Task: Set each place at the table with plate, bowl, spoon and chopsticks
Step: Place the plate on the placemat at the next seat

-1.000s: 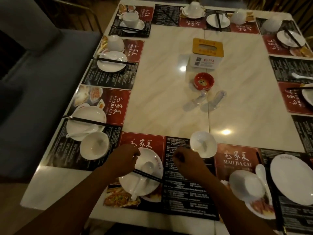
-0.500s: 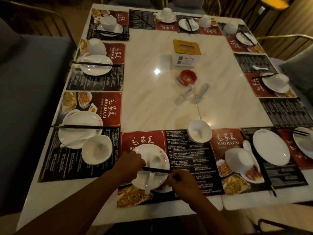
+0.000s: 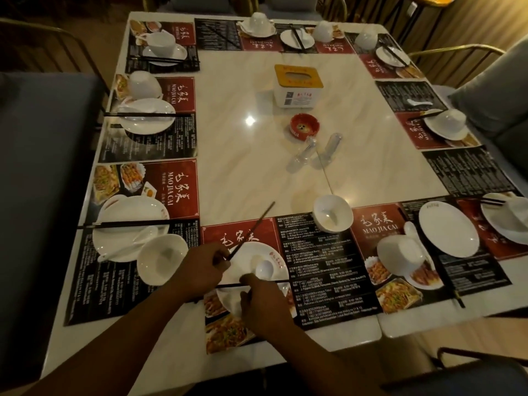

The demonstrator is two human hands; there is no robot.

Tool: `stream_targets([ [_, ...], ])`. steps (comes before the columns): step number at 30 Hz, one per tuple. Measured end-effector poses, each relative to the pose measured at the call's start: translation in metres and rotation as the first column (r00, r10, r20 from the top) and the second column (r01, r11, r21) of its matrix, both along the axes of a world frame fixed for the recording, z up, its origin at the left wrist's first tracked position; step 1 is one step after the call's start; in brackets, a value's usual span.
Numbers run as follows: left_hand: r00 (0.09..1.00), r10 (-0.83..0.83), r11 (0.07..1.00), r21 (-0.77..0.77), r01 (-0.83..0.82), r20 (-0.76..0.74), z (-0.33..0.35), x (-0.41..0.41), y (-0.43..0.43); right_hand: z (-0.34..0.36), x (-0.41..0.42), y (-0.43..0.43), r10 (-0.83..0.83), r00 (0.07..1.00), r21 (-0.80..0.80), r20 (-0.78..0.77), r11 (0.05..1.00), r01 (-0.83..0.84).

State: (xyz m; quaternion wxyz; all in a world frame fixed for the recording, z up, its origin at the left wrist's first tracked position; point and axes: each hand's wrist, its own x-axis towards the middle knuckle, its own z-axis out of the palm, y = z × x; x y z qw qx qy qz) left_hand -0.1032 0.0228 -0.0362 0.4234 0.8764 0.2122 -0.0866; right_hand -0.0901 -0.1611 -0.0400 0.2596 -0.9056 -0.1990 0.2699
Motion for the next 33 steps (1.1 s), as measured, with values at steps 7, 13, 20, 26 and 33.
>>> stream_targets([
  [7, 0.996, 0.085, 0.996, 0.021, -0.085, -0.038, 0.013, -0.005, 0.014, -0.009, 0.017, 0.031, 0.149, 0.988, -0.149, -0.047, 0.977, -0.154],
  [13, 0.983, 0.145, 0.98, -0.122, -0.159, -0.114, 0.027, 0.008, -0.008, 0.009, 0.024, 0.006, 0.004, 0.999, -0.055, 0.05, 0.998, -0.001],
  [20, 0.972, 0.077, 0.93, -0.335, -0.15, -0.224, 0.023, 0.034, -0.109, 0.012, 0.072, -0.112, 0.057, 0.996, -0.21, 0.07, 0.977, -0.041],
  [26, 0.973, 0.006, 0.995, -0.096, -0.029, -0.231, -0.016, 0.058, -0.175, -0.009, 0.108, -0.147, -0.054, 0.998, -0.175, -0.041, 0.984, 0.046],
  [33, 0.947, 0.039, 0.998, 0.068, -0.018, -0.32, -0.032, 0.068, -0.186, -0.032, 0.124, -0.151, -0.01, 0.999, -0.105, -0.032, 0.994, 0.007],
])
